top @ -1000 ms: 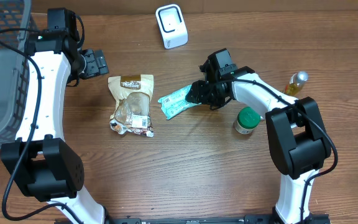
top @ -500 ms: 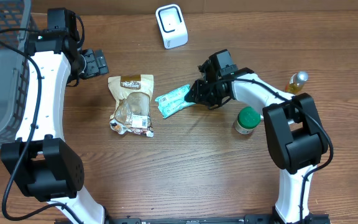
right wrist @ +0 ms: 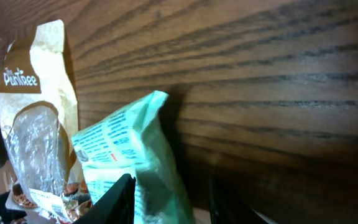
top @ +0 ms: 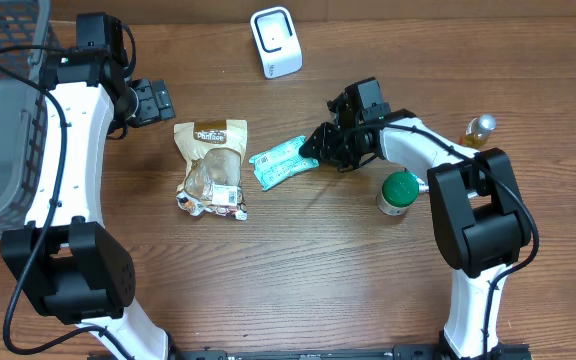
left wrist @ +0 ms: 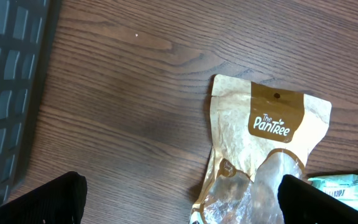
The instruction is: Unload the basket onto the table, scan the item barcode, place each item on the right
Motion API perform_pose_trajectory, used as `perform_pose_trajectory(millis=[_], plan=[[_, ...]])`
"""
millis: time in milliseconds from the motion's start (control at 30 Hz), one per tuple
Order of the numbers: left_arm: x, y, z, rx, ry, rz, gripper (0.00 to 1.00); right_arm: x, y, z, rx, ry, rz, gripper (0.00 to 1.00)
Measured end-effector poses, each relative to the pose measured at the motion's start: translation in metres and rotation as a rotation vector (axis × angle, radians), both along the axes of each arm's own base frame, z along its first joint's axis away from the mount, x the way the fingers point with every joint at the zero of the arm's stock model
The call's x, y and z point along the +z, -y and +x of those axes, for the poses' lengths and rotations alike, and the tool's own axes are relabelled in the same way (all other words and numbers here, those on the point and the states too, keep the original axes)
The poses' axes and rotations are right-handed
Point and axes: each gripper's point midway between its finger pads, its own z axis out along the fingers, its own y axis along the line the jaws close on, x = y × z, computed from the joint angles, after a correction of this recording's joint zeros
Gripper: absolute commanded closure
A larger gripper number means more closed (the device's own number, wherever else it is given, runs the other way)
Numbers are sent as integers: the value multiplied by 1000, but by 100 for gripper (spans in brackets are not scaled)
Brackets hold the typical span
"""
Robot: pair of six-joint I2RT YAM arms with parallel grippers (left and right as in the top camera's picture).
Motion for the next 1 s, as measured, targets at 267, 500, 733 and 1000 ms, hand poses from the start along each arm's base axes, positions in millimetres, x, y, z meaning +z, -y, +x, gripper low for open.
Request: perform_pose_trajectory(millis=[267,500,733,1000], plan=[[0,0,0,0,0,0,1,0,-12,-5,16,11,102,65],[0,0,0,0,0,0,1,0,-13,-9,18,-8,115,79],[0,0,0,0,0,0,0,1,-14,-9,19,-10,122,93],[0,0,0,0,1,0,1,12,-18,-13,104,40,169,96]])
